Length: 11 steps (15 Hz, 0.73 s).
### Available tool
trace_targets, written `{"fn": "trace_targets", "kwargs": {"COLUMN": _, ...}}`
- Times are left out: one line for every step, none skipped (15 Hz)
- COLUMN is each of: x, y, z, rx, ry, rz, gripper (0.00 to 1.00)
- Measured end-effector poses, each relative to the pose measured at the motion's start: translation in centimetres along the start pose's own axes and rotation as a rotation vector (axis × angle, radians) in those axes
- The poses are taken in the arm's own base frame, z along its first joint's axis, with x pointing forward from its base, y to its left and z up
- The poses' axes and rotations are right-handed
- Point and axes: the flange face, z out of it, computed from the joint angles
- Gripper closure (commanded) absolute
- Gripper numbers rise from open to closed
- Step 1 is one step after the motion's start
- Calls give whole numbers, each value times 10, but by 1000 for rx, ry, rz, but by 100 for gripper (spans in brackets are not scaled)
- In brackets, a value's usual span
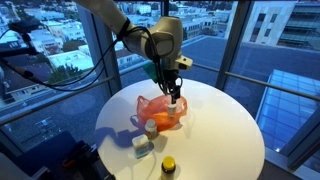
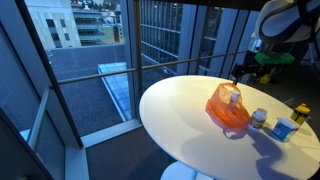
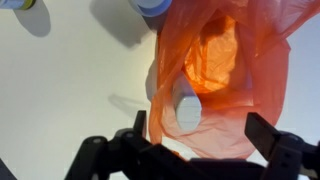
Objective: Put the white lotion bottle in the plastic bag
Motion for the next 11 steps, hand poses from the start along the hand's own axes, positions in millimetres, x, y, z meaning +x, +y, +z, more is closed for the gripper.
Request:
{"fn": "trace_targets", "kwargs": {"x": -5, "y": 2, "z": -12, "rx": -1, "ry": -14, "rz": -6, "gripper": 0}}
{"fn": "trace_targets", "kwargs": {"x": -10, "y": 5, "z": -25, "rx": -2, "ry": -29, "rz": -12, "gripper": 0}}
{"fn": "trace_targets", "kwargs": {"x": -15, "y": 9, "z": -37, "rx": -8, "ry": -38, "rz": -20, "gripper": 0}}
{"fn": "trace_targets", "kwargs": {"x": -19, "y": 12, "z": -48, "rx": -17, "ry": -44, "rz": -26, "gripper": 0}}
{"fn": "trace_targets", "kwargs": {"x": -22, "y": 16, "z": -58, "rx": -26, "ry": -47, "rz": -31, "gripper": 0}}
{"fn": "trace_targets", "kwargs": {"x": -24, "y": 20, "z": -67, "rx": -35, "ry": -50, "rz": -33, "gripper": 0}}
{"fn": "trace_targets", "kwargs": {"x": -26, "y": 24, "z": -74, "rx": -40, "ry": -55, "rz": -32, "gripper": 0}}
{"fn": "trace_targets", "kwargs": {"x": -27, "y": 25, "z": -77, "rx": -39, "ry": -53, "rz": -31, "gripper": 0}}
{"fn": "trace_targets", "kwargs": {"x": -27, "y": 25, "z": -77, "rx": -40, "ry": -54, "rz": -31, "gripper": 0}}
{"fn": "trace_targets", "kwargs": {"x": -27, "y": 25, "z": -75, "rx": -41, "ry": -57, "rz": -32, "gripper": 0}}
{"fn": "trace_targets", "kwargs": {"x": -27, "y": 24, "z": -73, "rx": -42, "ry": -60, "rz": -33, "gripper": 0}}
